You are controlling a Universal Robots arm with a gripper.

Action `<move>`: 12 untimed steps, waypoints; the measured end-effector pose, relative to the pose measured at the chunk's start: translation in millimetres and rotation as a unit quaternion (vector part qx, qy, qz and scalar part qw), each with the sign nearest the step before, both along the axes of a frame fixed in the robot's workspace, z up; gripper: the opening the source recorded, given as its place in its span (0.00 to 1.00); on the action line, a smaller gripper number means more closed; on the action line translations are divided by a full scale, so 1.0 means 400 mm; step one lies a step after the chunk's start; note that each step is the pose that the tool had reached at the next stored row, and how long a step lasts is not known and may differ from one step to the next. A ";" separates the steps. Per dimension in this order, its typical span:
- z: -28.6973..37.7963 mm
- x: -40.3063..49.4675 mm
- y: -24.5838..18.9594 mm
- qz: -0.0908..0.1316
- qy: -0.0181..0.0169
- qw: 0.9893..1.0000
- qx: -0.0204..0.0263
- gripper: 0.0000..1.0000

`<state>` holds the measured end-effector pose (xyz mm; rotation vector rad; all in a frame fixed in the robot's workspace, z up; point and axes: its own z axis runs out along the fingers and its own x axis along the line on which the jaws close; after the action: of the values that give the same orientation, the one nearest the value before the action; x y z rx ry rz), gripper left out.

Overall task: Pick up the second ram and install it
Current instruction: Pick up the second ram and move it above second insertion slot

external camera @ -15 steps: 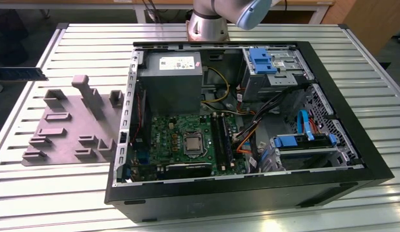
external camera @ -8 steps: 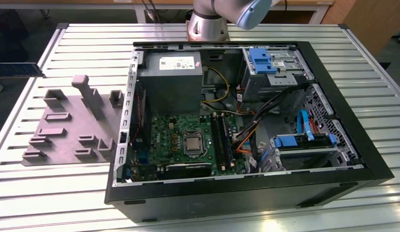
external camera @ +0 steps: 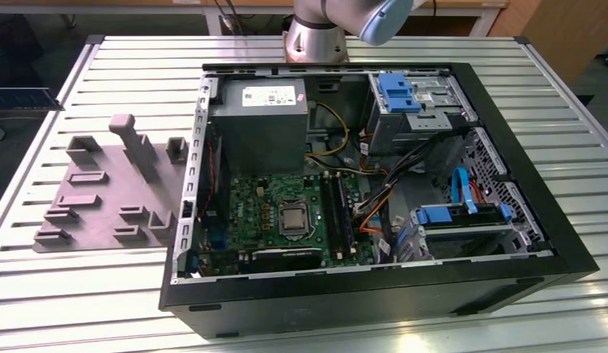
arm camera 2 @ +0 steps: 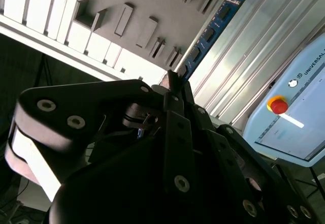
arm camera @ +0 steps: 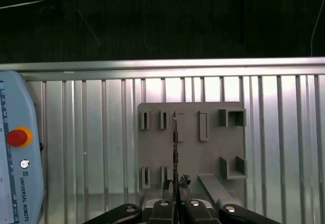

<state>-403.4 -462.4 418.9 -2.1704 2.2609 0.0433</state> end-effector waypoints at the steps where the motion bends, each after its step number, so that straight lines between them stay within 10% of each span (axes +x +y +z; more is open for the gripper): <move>1: 0.001 0.000 0.000 0.000 0.000 1.000 0.000 0.14; 12: 0.002 0.016 0.000 0.000 0.000 1.000 0.000 0.14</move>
<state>-397.0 -462.3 419.6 -2.1704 2.2608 0.0433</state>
